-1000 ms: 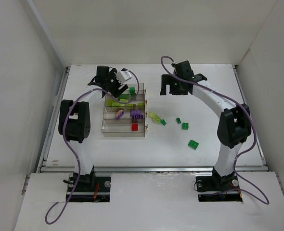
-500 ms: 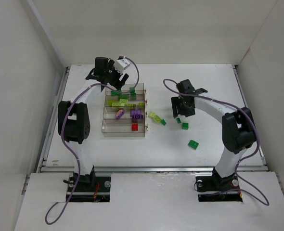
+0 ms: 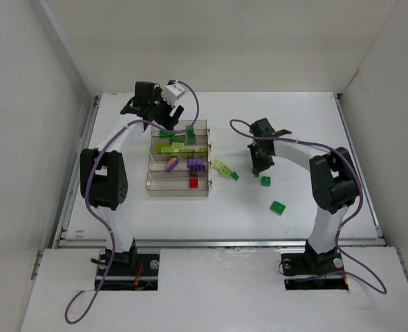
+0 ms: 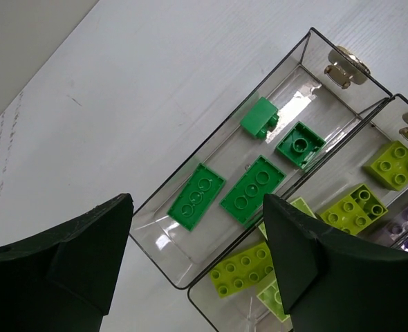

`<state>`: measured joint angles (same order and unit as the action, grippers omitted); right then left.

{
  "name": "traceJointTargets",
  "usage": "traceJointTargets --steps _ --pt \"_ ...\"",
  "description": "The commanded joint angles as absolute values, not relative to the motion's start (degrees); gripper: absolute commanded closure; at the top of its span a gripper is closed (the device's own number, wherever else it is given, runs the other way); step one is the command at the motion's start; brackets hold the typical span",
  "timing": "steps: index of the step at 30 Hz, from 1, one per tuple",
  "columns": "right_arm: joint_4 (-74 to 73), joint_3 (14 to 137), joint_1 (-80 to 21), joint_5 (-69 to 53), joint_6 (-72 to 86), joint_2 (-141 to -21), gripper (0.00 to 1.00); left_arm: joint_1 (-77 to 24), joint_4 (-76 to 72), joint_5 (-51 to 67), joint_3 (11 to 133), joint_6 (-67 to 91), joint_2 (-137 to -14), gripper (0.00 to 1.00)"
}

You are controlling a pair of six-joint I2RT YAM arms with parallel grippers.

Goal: Sort the legos into containers by color

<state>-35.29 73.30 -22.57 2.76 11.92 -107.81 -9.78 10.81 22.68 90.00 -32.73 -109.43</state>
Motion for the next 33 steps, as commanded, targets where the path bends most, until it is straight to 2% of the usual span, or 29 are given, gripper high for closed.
traceJointTargets --steps 1,5,9,12,14,15,17,21,24,27,30,31,32,33 --pt "-33.0 75.1 -22.9 1.2 11.1 -108.5 1.00 -10.1 12.4 22.0 91.5 -31.8 -104.8 0.28" --pt "-32.0 80.6 -22.9 -3.1 9.6 -108.5 1.00 -10.1 12.4 17.6 90.3 -30.9 -103.6 0.28" --pt "-29.4 96.3 -24.0 -6.7 9.6 -110.9 1.00 -10.1 11.7 10.9 88.0 -28.3 -103.0 0.28" --pt "-26.8 105.6 -26.5 -8.0 9.6 -116.2 1.00 -10.1 9.7 6.1 85.5 -26.0 -101.8 0.28" --pt "-25.6 118.3 -28.2 -9.8 9.6 -123.9 1.00 -10.1 9.1 3.4 84.7 -25.3 -101.2 0.28" --pt "-25.6 118.4 -28.2 -10.9 9.6 -123.9 1.00 -10.1 8.3 2.4 84.7 -25.3 -101.2 0.28" --pt "-25.1 127.5 -29.0 -13.5 10.3 -130.1 1.00 -10.1 7.6 0.4 83.3 -24.5 -100.6 0.26" --pt "-19.1 133.5 -30.8 -17.8 13.5 -136.6 1.00 -11.2 5.9 -6.0 82.3 -22.6 -100.1 0.26" --pt "-14.9 133.5 -31.9 -18.4 14.1 -138.0 0.94 -11.8 5.4 -6.1 82.3 -23.2 -100.1 0.26" --pt "-14.9 133.5 -32.6 -18.4 14.1 -139.0 0.86 -11.8 5.4 -6.1 82.3 -23.2 -100.1 0.26" --pt "-15.4 132.2 -32.6 -19.0 14.1 -139.0 0.69 -11.8 5.4 -6.1 82.3 -23.2 -100.1 0.26" --pt "-15.9 132.2 -32.6 -19.0 14.1 -138.5 0.60 -11.8 5.4 -5.5 82.3 -22.7 -100.1 0.26" --pt "-15.9 131.5 -32.6 -19.0 13.5 -138.5 0.36 -11.8 5.4 -5.5 82.3 -22.7 -100.1 0.26" --pt "-16.5 131.5 -32.6 -19.0 13.5 -137.8 0.25 -11.8 5.4 -5.5 82.3 -22.7 -100.1 0.26"
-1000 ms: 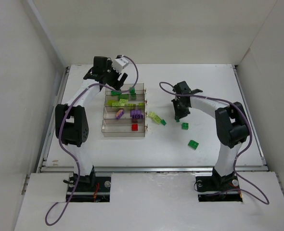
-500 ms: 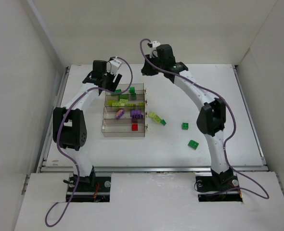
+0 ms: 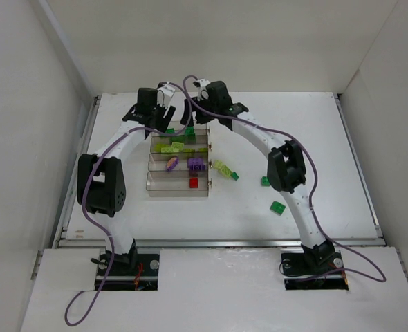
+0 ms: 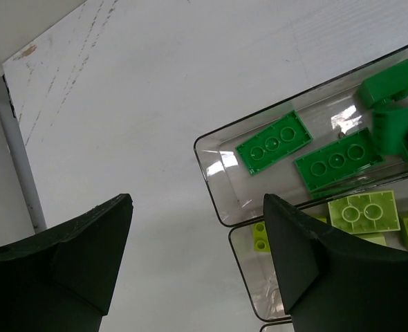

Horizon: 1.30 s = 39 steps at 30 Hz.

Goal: Sort the legos into containers by color

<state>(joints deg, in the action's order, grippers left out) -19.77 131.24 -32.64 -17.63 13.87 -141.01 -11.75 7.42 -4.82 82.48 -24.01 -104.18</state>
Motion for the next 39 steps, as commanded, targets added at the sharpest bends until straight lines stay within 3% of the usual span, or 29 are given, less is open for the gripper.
traceJointTargets --steps 1,2,6,10,11,13,17,22,26,30,35,39 --pt "-17.2 131.0 -32.6 -19.7 13.0 -136.9 0.16 -11.8 5.4 -5.5 82.3 -22.7 -100.1 0.26" --pt "-17.7 131.0 -32.6 -19.7 12.5 -136.3 0.00 -11.8 5.4 -5.5 82.3 -22.2 -100.1 0.26" --pt "-21.0 130.3 -32.6 -17.5 11.9 -131.5 0.00 -11.8 5.4 -6.6 82.8 -21.6 -100.6 0.26" --pt "-27.0 123.0 -31.3 -6.6 11.9 -121.4 0.00 -12.3 5.4 -8.6 83.4 -20.5 -100.6 0.26" --pt "-28.1 116.7 -30.8 -3.9 11.9 -118.8 0.00 -12.3 5.4 -9.1 84.1 -19.3 -100.6 0.24" --pt "-32.2 109.3 -29.3 1.5 12.7 -110.7 0.00 -12.3 5.4 -11.0 84.6 -16.5 -100.6 0.00" --pt "-39.2 90.7 -23.3 11.9 18.1 -99.4 0.00 -11.0 7.3 -5.6 88.3 -11.8 -100.6 0.00" --pt "-39.4 67.8 -19.5 11.3 26.2 -87.6 0.00 -10.5 8.3 -5.1 90.8 -14.8 -102.6 0.00" --pt "-37.5 60.7 -19.5 9.1 29.2 -87.7 0.00 -14.3 0.5 -21.6 86.5 -26.0 -103.1 0.00" --pt "-34.1 58.9 -19.5 5.9 29.2 -89.4 0.08 -14.3 -8.6 -32.2 83.9 -27.9 -102.6 0.00" --pt "-31.5 58.4 -19.5 5.9 27.9 -92.0 0.13 -14.9 -8.7 -33.0 83.2 -27.3 -102.0 0.00" --pt "-30.9 60.8 -19.5 4.7 26.8 -96.4 0.25 -16.3 -6.0 -34.0 82.5 -26.0 -102.0 0.00"
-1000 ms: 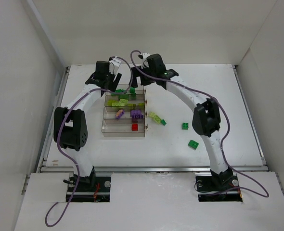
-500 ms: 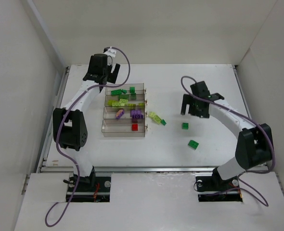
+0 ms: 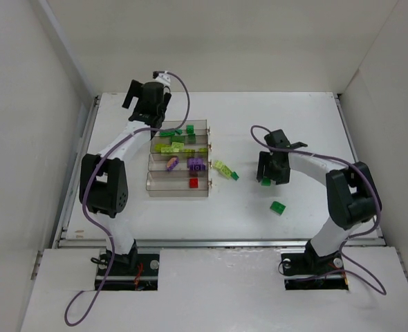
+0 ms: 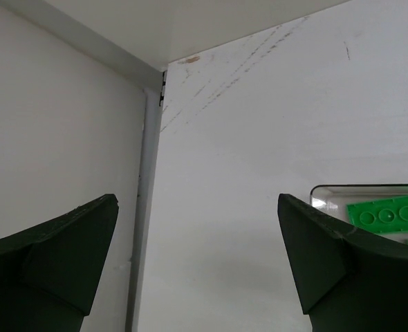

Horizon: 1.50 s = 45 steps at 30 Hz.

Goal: Sort the legos into containers by color

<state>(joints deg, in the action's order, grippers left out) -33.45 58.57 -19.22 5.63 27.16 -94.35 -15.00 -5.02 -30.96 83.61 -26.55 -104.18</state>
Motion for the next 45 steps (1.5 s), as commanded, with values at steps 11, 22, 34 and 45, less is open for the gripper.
traceJointTargets --steps 11,22,34,45 --pt "-29.9 70.1 -22.7 5.4 20.1 -96.2 1.00 -18.2 2.2 -29.9 85.0 -21.7 -102.0 0.00" --pt "-20.6 116.1 -29.6 -14.8 16.4 -124.8 1.00 -20.4 6.6 -26.5 84.3 -15.5 -100.3 0.00" --pt "-16.0 133.9 -32.0 -19.3 19.3 -139.1 0.37 -20.9 8.9 -24.9 82.8 -13.0 -99.8 0.00" --pt "-26.6 125.1 -32.0 -14.5 17.0 -126.8 0.00 -20.9 8.9 -23.6 83.3 -13.0 -100.4 0.00"
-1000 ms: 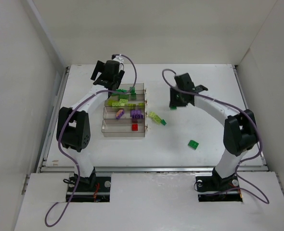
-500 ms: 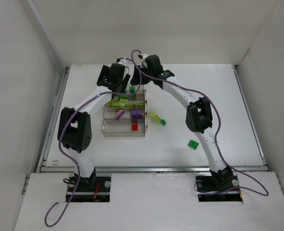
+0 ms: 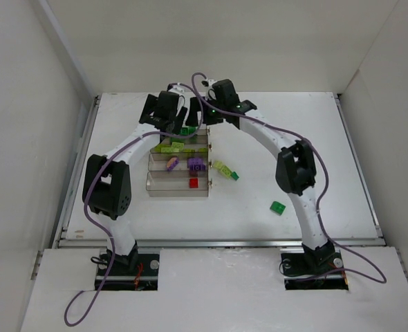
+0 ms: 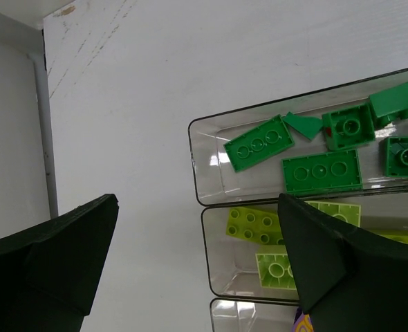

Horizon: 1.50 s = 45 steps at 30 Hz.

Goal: Sort the legos into containers by color

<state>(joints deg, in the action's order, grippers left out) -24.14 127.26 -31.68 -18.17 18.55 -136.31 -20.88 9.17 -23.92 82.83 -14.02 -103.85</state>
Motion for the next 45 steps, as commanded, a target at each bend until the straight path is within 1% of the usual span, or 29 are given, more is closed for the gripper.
traceJointTargets --steps 1,2,3,4,5,7,8,10,11,15,18,23,27,29,33,34,35,38,40,41,42,44,45 --pt "-29.2 119.7 -32.0 -12.2 17.0 -121.7 0.00 -20.9 8.9 -24.2 83.3 -12.5 -100.4 0.00" --pt "-30.4 116.4 -31.3 -9.3 17.0 -118.8 0.00 -20.9 8.9 -25.1 83.3 -12.5 -100.4 0.00" --pt "-31.9 113.0 -30.5 -1.4 18.1 -115.8 0.00 -20.9 8.1 -25.7 83.8 -12.5 -100.9 0.00" --pt "-33.6 105.8 -30.0 2.7 19.4 -112.8 0.00 -20.9 8.1 -26.4 83.8 -12.0 -100.9 0.00" --pt "-37.7 102.2 -29.2 6.2 22.7 -107.1 0.00 -20.9 7.6 -27.1 83.8 -12.0 -101.4 0.00" --pt "-41.7 94.4 -26.0 12.6 26.5 -101.8 0.00 -20.9 7.6 -28.5 84.4 -10.0 -102.0 0.00" --pt "-44.4 86.4 -24.7 13.3 28.2 -96.5 0.00 -20.9 7.6 -29.0 85.0 -9.2 -102.8 0.00" --pt "-45.0 78.2 -23.1 13.8 32.2 -90.9 0.00 -20.9 8.1 -29.7 85.5 -7.5 -103.5 0.00" --pt "-46.3 71.3 -23.1 14.9 34.7 -85.9 0.00 -20.9 8.1 -29.7 85.5 -6.2 -104.1 0.00" --pt "-49.9 60.2 -24.7 16.5 40.2 -79.9 0.00 -20.9 9.6 -29.7 86.8 -2.9 -104.6 0.00" --pt "-49.9 53.3 -24.7 12.3 44.7 -76.5 0.00 -20.9 11.0 -30.2 87.5 -1.8 -105.2 0.00" --pt "-47.1 48.6 -24.7 10.8 48.1 -73.8 0.00 -20.9 11.5 -31.5 87.5 -1.2 -105.2 0.00" --pt "-47.6 45.4 -24.7 11.9 48.1 -74.4 0.00 -20.9 11.5 -32.7 87.5 -1.2 -105.2 0.00" --pt "-45.1 43.8 -24.7 12.0 48.1 -74.4 0.00 -20.9 11.5 -32.7 87.5 -0.7 -105.2 0.00" --pt "-43.7 43.8 -24.7 10.9 48.1 -76.5 0.00 -20.9 11.5 -32.7 87.5 -0.7 -105.2 0.00" --pt "-43.7 43.8 -24.7 10.9 48.1 -77.1 0.05 -20.9 11.5 -33.2 87.5 -0.7 -105.2 0.00" --pt "-43.7 43.8 -24.7 11.4 48.1 -77.1 0.07 -20.9 11.5 -33.2 87.5 -0.7 -105.2 0.00" --pt "-43.2 43.2 -24.7 12.7 47.5 -76.6 0.07 -20.9 11.5 -33.2 87.5 -0.7 -105.2 0.00" --pt "-42.6 43.2 -24.7 12.0 47.5 -77.2 0.11 -20.9 11.5 -33.2 87.5 -0.7 -105.2 0.00" --pt "-42.6 43.2 -24.7 12.0 47.5 -78.0 0.19 -20.9 11.5 -33.2 87.5 -0.7 -105.2 0.00" --pt "-42.6 43.2 -24.7 11.4 47.5 -78.0 0.23 -20.9 11.5 -33.2 87.5 -0.7 -105.2 0.00" --pt "-41.9 42.5 -24.7 11.4 47.0 -78.6 0.30 -20.9 11.5 -33.7 87.5 -0.7 -105.2 0.00" --pt "-41.9 42.5 -24.7 11.4 47.0 -78.6 0.30 -20.9 11.5 -33.7 87.5 -0.7 -105.2 0.00"
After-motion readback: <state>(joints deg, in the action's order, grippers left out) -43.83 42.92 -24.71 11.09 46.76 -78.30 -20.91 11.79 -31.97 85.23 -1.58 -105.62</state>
